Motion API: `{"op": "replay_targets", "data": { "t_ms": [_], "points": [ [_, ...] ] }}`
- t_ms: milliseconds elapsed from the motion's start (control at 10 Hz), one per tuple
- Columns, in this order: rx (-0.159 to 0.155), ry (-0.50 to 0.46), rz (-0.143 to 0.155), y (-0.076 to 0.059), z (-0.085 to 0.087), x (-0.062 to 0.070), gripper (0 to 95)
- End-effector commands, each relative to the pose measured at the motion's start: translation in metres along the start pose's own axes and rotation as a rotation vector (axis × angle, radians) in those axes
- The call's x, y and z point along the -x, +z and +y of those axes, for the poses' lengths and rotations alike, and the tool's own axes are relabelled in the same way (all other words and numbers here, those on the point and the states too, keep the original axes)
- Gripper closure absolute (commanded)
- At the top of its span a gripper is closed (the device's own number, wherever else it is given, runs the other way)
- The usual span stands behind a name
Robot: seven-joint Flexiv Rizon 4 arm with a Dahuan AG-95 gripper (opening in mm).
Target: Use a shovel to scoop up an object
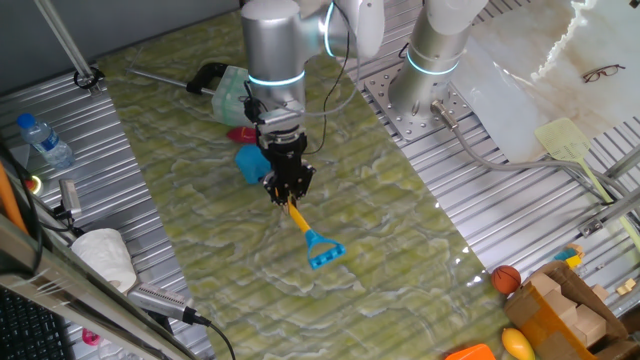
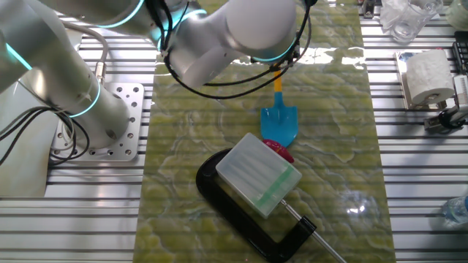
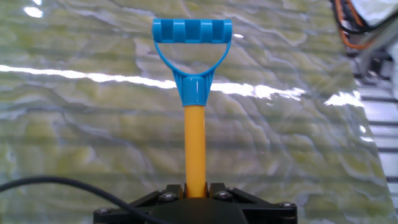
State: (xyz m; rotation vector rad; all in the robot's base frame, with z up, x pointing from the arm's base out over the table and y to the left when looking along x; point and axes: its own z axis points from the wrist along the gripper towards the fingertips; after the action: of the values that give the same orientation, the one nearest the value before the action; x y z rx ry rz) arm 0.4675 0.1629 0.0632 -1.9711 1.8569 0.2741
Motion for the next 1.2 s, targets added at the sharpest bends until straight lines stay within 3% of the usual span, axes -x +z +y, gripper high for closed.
{"op": "replay_targets", "data": {
  "t_ms": [100, 400, 600, 1200],
  "points": [
    [-0.02, -0.034, 0.025, -0.023, 0.0, 0.001, 95.0],
    [-0.034, -0.031, 0.027, -0.024, -0.005, 0.005, 95.0],
    [-0.043, -0.031, 0.001, -0.02, -0.012, 0.006, 95.0],
    [-0.04, -0.074, 0.038, -0.018, -0.011, 0.004, 95.0]
  ]
}}
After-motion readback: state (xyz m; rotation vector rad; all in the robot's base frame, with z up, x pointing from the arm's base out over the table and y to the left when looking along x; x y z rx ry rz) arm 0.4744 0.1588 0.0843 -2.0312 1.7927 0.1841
